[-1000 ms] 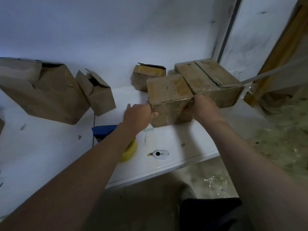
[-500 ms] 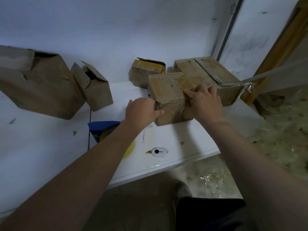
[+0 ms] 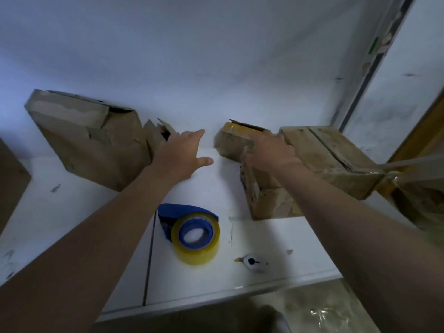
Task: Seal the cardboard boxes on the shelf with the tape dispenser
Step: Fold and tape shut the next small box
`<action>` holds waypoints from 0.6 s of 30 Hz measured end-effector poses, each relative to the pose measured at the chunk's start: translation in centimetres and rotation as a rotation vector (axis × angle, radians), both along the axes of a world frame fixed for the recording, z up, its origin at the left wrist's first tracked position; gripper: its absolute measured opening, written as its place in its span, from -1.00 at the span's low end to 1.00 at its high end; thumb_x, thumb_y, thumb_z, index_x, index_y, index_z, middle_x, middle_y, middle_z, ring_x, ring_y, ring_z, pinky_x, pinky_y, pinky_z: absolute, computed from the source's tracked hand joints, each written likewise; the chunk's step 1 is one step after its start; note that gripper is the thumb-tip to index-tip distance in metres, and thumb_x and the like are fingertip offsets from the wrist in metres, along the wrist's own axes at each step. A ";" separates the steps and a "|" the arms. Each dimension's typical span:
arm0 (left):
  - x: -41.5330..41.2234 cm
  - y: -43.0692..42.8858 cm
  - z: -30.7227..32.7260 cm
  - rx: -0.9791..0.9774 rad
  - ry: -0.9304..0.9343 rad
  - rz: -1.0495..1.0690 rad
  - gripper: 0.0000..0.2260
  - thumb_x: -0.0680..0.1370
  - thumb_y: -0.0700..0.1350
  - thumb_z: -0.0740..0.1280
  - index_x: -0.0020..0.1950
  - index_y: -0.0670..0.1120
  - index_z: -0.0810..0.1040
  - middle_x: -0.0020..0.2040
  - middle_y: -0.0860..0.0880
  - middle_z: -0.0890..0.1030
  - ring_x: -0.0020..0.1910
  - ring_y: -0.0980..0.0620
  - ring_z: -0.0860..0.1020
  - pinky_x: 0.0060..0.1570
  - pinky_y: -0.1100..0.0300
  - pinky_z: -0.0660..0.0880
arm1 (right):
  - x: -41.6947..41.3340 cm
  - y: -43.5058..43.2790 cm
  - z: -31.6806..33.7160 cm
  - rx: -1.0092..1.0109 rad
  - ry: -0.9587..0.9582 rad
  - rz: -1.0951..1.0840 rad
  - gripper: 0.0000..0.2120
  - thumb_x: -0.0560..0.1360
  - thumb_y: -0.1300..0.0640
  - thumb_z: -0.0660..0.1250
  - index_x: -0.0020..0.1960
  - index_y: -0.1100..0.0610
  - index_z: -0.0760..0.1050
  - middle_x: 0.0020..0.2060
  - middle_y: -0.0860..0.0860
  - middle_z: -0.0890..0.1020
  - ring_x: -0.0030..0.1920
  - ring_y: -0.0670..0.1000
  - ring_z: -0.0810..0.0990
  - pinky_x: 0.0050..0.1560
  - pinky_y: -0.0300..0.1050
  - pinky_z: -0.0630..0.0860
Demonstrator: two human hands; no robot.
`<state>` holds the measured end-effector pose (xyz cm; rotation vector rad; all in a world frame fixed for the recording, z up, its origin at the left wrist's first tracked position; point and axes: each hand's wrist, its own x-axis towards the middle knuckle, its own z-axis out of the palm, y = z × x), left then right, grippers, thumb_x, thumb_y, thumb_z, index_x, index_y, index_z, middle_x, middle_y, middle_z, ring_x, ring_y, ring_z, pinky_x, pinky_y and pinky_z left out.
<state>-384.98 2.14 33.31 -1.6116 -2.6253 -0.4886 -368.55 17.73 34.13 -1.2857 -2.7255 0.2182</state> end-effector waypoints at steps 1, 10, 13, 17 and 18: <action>-0.7 0.3 -0.1 0.023 0.023 0.022 -0.26 0.54 0.27 0.33 0.61 -0.01 0.17 0.49 -0.12 0.39 0.46 -0.20 0.32 0.34 -0.17 0.38 | -0.9 0.4 -0.2 0.002 -0.009 -0.011 -0.46 0.56 -0.16 0.29 0.48 -0.03 0.33 0.40 0.12 0.34 0.47 0.30 0.22 0.26 0.25 0.42; -4.1 4.9 -2.3 0.000 0.220 0.059 -0.39 0.55 0.27 0.29 0.55 0.09 0.28 0.52 0.00 0.37 0.57 -0.17 0.15 0.49 -0.30 -0.04 | -6.5 6.4 -1.5 0.082 -0.057 -0.097 -0.40 0.49 -0.13 0.41 0.46 -0.02 0.31 0.44 0.11 0.22 0.47 0.29 0.13 0.28 0.24 0.35; -4.6 6.2 -3.3 -0.010 0.198 0.071 -0.40 0.56 0.28 0.28 0.55 0.10 0.27 0.54 -0.01 0.35 0.58 -0.20 0.12 0.49 -0.31 -0.07 | -7.7 8.0 -2.5 0.053 -0.109 -0.123 -0.45 0.48 -0.11 0.43 0.40 -0.01 0.37 0.43 0.11 0.21 0.47 0.30 0.12 0.28 0.27 0.34; -4.9 7.0 -4.3 -0.005 0.195 0.093 -0.41 0.56 0.28 0.27 0.54 0.11 0.28 0.53 -0.01 0.36 0.58 -0.20 0.12 0.49 -0.32 -0.08 | -9.1 9.1 -3.7 0.012 -0.098 -0.172 -0.45 0.46 -0.07 0.42 0.38 0.02 0.36 0.37 0.10 0.25 0.43 0.31 0.17 0.24 0.27 0.41; -4.9 7.1 -4.4 -0.004 0.186 0.099 -0.41 0.57 0.28 0.27 0.54 0.11 0.28 0.53 -0.01 0.36 0.58 -0.20 0.12 0.49 -0.33 -0.09 | -9.4 9.2 -3.9 0.013 -0.087 -0.182 -0.45 0.47 -0.04 0.42 0.39 0.03 0.34 0.36 0.10 0.25 0.41 0.31 0.19 0.23 0.26 0.42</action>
